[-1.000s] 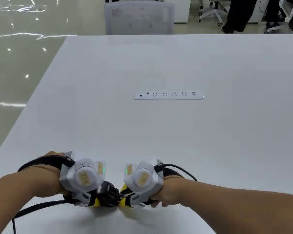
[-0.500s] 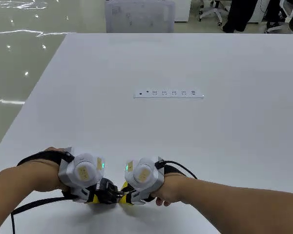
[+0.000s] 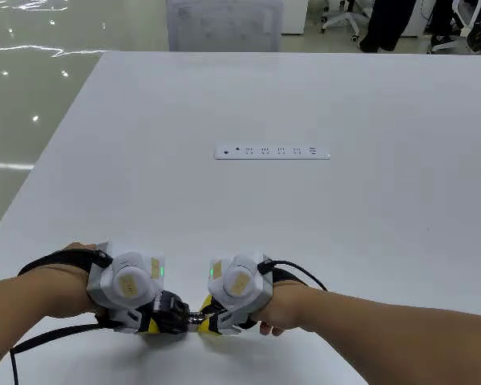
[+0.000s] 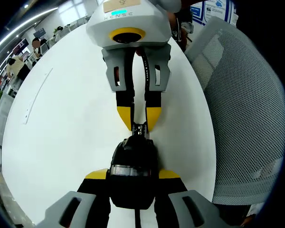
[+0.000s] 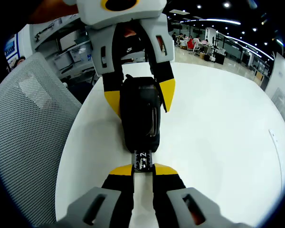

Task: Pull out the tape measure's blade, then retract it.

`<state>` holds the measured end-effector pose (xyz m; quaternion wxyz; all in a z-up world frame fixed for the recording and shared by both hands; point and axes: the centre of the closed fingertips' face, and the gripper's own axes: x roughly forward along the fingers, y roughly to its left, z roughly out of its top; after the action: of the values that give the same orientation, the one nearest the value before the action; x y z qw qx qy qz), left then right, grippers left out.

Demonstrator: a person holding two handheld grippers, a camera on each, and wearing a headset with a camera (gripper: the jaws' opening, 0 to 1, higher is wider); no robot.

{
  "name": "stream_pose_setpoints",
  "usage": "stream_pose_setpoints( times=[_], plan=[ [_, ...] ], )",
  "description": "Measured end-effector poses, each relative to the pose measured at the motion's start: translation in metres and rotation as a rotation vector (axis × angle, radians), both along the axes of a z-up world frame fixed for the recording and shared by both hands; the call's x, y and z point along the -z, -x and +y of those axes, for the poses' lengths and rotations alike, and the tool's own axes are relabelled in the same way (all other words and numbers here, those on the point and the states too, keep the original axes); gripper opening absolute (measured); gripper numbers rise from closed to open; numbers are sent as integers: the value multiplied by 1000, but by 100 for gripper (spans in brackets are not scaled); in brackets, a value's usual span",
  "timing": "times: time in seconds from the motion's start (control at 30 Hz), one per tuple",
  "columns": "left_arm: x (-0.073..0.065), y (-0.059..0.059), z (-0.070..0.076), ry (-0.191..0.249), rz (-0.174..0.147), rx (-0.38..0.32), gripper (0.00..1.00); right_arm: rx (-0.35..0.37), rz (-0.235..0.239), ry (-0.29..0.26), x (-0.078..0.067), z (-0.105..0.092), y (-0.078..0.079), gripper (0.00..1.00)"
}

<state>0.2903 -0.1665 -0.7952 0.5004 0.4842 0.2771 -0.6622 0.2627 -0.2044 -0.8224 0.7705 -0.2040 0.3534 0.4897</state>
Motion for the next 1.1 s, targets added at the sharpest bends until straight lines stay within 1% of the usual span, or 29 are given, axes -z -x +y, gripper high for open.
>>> stream_pose_setpoints(
  times=[0.17,0.33,0.67,1.1],
  plan=[
    [-1,-1,0,13,13,-3,32,9,-7,8,0,-1,0,12],
    [-1,0,0,16,18,0,32,19,-4,10,0,-3,2,12],
    [-2,1,1,15,15,-4,32,43,8,9,-1,-12,6,12],
    [-3,2,1,21,16,-13,32,48,6,19,-2,-20,9,12]
  ],
)
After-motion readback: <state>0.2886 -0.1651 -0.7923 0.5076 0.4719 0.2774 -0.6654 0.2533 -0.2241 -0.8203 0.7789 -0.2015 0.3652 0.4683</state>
